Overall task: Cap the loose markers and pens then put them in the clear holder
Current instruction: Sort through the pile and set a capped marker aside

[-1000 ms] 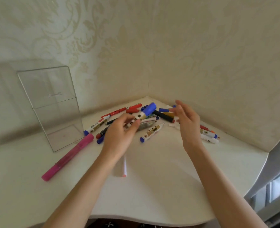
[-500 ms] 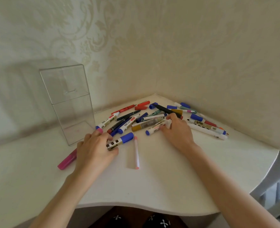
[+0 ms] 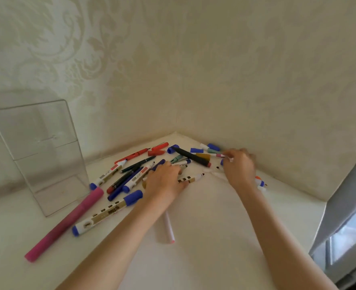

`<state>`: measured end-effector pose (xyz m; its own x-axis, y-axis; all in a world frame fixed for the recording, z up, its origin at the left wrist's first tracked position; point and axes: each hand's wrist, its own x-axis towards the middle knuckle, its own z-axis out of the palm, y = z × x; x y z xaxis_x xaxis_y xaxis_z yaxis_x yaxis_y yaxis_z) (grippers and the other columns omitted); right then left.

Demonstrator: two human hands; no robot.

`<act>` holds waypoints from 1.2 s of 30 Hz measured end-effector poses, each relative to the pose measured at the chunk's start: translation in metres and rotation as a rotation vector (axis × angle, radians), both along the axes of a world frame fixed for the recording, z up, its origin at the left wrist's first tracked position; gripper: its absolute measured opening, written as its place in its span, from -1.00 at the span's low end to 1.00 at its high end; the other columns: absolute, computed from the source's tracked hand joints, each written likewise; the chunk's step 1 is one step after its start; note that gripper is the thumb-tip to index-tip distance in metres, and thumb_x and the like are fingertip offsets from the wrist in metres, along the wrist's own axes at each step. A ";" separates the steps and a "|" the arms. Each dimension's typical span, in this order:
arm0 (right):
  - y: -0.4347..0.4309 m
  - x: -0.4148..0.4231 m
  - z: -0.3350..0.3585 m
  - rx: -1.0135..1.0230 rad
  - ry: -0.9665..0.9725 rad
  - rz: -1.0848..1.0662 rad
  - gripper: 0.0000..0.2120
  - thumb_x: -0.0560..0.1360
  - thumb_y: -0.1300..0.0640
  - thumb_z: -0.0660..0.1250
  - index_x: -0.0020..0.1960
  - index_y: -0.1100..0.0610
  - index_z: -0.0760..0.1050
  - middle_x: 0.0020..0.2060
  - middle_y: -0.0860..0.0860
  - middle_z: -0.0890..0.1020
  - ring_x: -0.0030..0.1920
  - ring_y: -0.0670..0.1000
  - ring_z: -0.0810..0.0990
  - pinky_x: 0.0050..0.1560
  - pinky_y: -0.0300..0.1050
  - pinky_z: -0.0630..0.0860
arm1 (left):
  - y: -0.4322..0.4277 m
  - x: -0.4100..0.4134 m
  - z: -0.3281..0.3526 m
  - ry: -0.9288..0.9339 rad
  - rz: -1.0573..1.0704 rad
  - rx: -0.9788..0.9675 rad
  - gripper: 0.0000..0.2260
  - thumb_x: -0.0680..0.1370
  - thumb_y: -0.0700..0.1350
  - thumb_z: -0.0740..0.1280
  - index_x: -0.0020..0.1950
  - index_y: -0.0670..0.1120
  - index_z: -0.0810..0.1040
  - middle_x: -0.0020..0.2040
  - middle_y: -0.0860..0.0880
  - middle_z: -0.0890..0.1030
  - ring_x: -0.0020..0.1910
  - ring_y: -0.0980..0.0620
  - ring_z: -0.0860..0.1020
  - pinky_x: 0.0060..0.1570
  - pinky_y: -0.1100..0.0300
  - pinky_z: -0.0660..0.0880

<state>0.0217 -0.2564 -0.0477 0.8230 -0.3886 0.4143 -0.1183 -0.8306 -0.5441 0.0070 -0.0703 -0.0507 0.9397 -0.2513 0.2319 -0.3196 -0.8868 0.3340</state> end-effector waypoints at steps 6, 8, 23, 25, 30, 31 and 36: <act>-0.023 0.037 0.011 -0.235 0.396 -0.064 -0.80 0.53 0.14 0.21 0.05 0.12 0.58 0.00 0.12 0.55 0.17 0.15 0.34 0.03 -0.07 0.32 | 0.005 0.005 -0.004 -0.017 -0.022 -0.011 -0.77 0.52 0.05 0.27 0.14 0.05 0.53 0.09 0.02 0.50 0.06 0.06 0.45 0.13 0.09 0.41; -0.020 0.042 0.009 -0.252 0.455 -0.069 -0.79 0.53 0.10 0.23 0.10 0.13 0.55 0.02 0.12 0.53 0.17 0.14 0.34 0.05 -0.08 0.32 | 0.011 0.004 -0.001 -0.028 -0.047 -0.148 -0.80 0.52 0.03 0.29 0.11 0.03 0.53 0.04 0.04 0.54 -0.02 0.12 0.49 0.01 0.20 0.45; 0.047 -0.014 0.011 1.151 -0.043 0.877 -0.83 0.48 0.36 0.29 -0.02 0.15 0.57 -0.18 0.01 0.66 -0.20 -0.05 0.64 -0.18 -0.27 0.54 | 0.074 -0.014 0.001 -0.299 -0.122 -0.395 -0.76 0.53 -0.08 0.28 0.20 -0.01 0.51 0.07 0.10 0.52 0.04 0.11 0.49 0.01 0.22 0.41; 0.047 -0.015 0.009 1.158 -0.046 0.892 -0.79 0.47 0.39 0.29 0.02 0.15 0.54 -0.13 0.01 0.64 -0.19 -0.05 0.63 -0.18 -0.26 0.52 | 0.074 -0.015 0.002 -0.290 -0.155 -0.372 -0.76 0.53 -0.07 0.27 0.19 -0.02 0.51 0.07 0.08 0.54 0.05 0.07 0.50 0.04 0.13 0.45; 0.046 -0.015 0.012 1.053 -0.062 0.928 -0.68 0.45 0.46 0.26 0.01 0.10 0.55 -0.08 -0.04 0.63 -0.18 -0.09 0.57 -0.25 -0.27 0.47 | 0.076 -0.015 0.002 -0.298 -0.175 -0.358 -0.76 0.54 -0.07 0.26 0.19 -0.03 0.51 0.07 0.03 0.54 0.02 0.07 0.50 0.00 0.15 0.46; 0.044 -0.014 0.012 1.061 -0.066 0.925 -0.69 0.45 0.46 0.26 0.02 0.10 0.55 -0.08 -0.02 0.62 -0.19 -0.08 0.57 -0.25 -0.27 0.47 | 0.076 -0.015 0.002 -0.309 -0.172 -0.375 -0.76 0.54 -0.08 0.27 0.20 -0.04 0.50 0.07 0.03 0.54 0.01 0.09 0.50 -0.02 0.20 0.45; 0.043 -0.013 0.008 1.323 0.075 1.012 -0.72 0.45 0.39 0.22 0.09 0.16 0.54 -0.12 0.04 0.62 -0.20 -0.04 0.59 -0.19 -0.25 0.50 | 0.077 -0.015 0.005 -0.361 -0.199 -0.492 -0.77 0.52 -0.10 0.28 0.17 -0.05 0.52 0.03 0.07 0.54 -0.06 0.24 0.46 -0.06 0.46 0.39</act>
<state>0.0090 -0.2130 -0.0394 0.9457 0.2508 0.2067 0.0876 0.4158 -0.9052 -0.0075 0.0063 -0.0459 0.7275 -0.1962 0.6574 -0.6303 -0.5696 0.5275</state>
